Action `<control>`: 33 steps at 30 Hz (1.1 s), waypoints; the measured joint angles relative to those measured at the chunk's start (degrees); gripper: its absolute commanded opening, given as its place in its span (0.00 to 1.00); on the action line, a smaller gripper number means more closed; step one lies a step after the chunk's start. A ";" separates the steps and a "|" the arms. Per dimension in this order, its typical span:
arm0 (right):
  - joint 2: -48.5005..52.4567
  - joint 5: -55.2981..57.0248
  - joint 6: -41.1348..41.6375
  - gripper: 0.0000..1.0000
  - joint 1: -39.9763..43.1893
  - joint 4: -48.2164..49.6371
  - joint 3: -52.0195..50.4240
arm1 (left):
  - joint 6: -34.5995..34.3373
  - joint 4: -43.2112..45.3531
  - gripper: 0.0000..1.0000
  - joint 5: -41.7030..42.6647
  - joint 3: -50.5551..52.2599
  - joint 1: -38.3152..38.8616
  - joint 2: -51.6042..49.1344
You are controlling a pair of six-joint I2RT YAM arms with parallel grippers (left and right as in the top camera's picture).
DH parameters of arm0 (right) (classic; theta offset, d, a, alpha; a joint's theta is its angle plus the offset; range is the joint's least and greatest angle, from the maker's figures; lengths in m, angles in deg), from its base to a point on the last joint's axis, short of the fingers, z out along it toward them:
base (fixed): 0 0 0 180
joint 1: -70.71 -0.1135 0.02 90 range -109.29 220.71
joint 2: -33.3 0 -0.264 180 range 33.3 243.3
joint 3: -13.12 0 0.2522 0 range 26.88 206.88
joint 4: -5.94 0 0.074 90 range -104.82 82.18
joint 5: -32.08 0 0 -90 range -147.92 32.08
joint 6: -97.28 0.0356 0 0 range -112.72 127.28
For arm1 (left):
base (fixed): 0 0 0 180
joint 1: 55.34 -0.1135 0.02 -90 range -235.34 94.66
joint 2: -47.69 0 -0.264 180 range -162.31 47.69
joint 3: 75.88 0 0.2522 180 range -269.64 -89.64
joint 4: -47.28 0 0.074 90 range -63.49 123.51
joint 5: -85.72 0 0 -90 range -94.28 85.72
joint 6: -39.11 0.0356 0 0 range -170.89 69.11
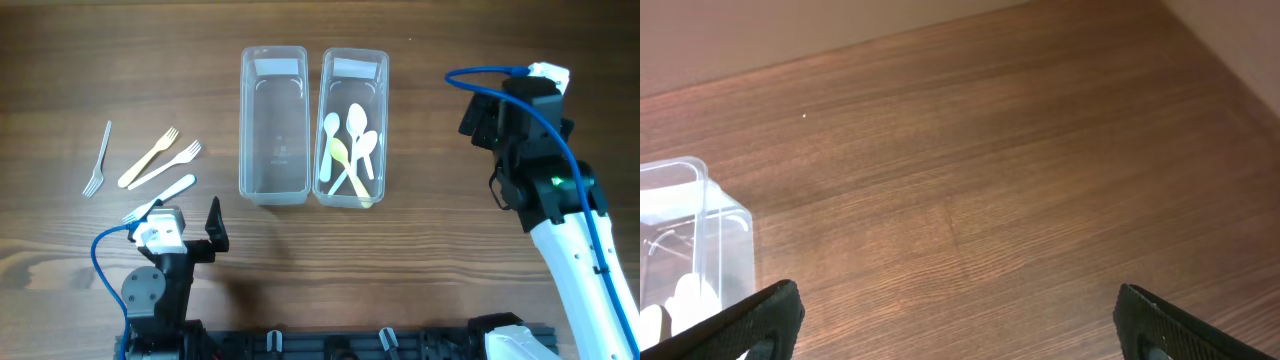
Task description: Pack container
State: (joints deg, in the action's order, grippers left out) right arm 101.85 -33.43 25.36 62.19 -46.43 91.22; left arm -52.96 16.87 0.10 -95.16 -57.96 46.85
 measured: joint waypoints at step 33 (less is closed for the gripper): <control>0.48 0.02 0.00 1.00 0.00 -0.07 0.00 | 0.02 -33.18 1.00 1.07 -48.24 0.00 -43.89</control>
State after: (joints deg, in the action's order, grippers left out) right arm 102.34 -33.41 25.36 62.19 -46.50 91.22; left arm -52.94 -16.31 1.18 -143.40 -57.96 2.96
